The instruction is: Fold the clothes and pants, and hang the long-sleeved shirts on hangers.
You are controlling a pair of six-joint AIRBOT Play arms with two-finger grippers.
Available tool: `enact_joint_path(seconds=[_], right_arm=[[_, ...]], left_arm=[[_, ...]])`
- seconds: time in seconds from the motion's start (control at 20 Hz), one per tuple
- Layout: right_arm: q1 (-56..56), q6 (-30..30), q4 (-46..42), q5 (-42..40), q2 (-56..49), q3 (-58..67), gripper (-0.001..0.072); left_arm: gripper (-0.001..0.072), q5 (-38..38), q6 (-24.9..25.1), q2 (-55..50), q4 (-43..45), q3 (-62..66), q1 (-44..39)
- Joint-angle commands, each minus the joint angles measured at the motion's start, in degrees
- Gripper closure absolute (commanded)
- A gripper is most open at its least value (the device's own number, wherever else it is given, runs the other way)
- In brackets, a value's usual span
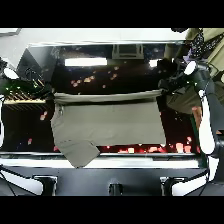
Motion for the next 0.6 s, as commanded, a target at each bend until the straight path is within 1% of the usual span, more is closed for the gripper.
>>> enact_joint_path(seconds=[0.0, 0.15, 0.4, 0.55], right_arm=[[0.1, 0.2, -0.1, 7.3, 0.2, 0.0, 0.0682], [0.1, 0.6, 0.2, 7.4, 0.0, -0.1, 0.0682], [0.1, 0.4, 0.2, 8.7, -2.1, -0.2, 0.0682], [0.1, 0.4, -0.3, 10.5, -4.4, -0.2, 0.0682]], left_arm=[[0.0695, -9.7, -3.8, 1.4, 4.2, 0.3, -1.1], [0.0696, -9.6, -5.0, 1.3, 5.4, -2.7, -3.5], [0.0695, -5.4, -8.3, 1.3, 5.5, -8.4, -4.8], [0.0696, -4.3, -8.4, 1.3, 5.7, -8.7, -5.1]])
